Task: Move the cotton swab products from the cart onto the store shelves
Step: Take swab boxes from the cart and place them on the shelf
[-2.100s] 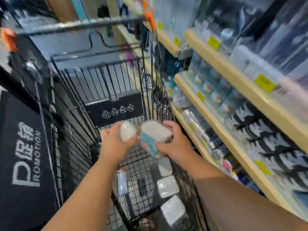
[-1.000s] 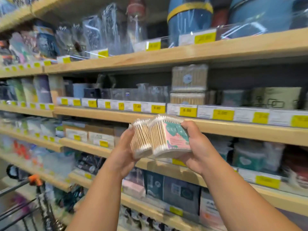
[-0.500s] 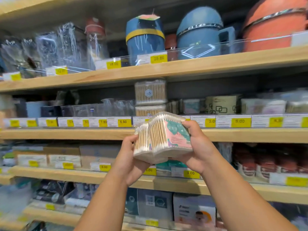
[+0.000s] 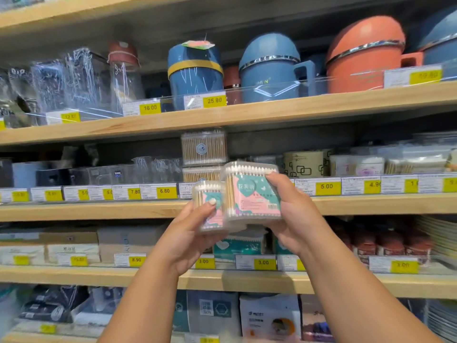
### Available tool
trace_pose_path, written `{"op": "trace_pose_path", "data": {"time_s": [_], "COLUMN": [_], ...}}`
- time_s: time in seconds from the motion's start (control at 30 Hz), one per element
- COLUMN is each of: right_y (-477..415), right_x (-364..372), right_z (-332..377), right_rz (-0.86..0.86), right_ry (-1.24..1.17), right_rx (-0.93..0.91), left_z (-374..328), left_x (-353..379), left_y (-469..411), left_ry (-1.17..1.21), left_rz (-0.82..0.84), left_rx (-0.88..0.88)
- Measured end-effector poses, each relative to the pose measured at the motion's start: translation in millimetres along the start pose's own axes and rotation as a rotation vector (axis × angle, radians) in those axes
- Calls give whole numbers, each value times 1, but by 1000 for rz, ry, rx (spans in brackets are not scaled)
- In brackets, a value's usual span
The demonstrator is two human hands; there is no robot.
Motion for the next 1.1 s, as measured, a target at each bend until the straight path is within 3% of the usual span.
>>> {"op": "trace_pose_path", "data": {"time_s": [0.1, 0.2, 0.3, 0.53, 0.73, 1.1], "right_y": [-2, -11, -29, -71, -105, -138], "right_x": [-23, -44, -63, -78, -72, -79], "right_z": [35, 70, 85, 76, 68, 45], "right_rz": [-89, -186, -307, -401, -309, -183], "right_ry": [46, 351, 645, 989, 1134, 1652], "right_rx": [-165, -320, -339, -186, -7, 462], "left_z": [-9, -21, -26, -26, -27, -37], "left_x": [-1, 3, 10, 13, 13, 14], "left_y": [-5, -8, -11, -17, -25, -43], "left_ry": [83, 29, -72, -189, -342, -534], "left_rz": [-4, 6, 6, -15, -40, -145], "left_rx": [54, 120, 163, 161, 135, 207]}}
Point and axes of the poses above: each hand's wrist, its own y-axis away from the middle knuckle, its own x-axis out of the palm, z = x × y, the point moved 8 cm from there along -y, towards the middle knuckle, and after that the axes turned 9 degrees about z, right-handed, at the moved point
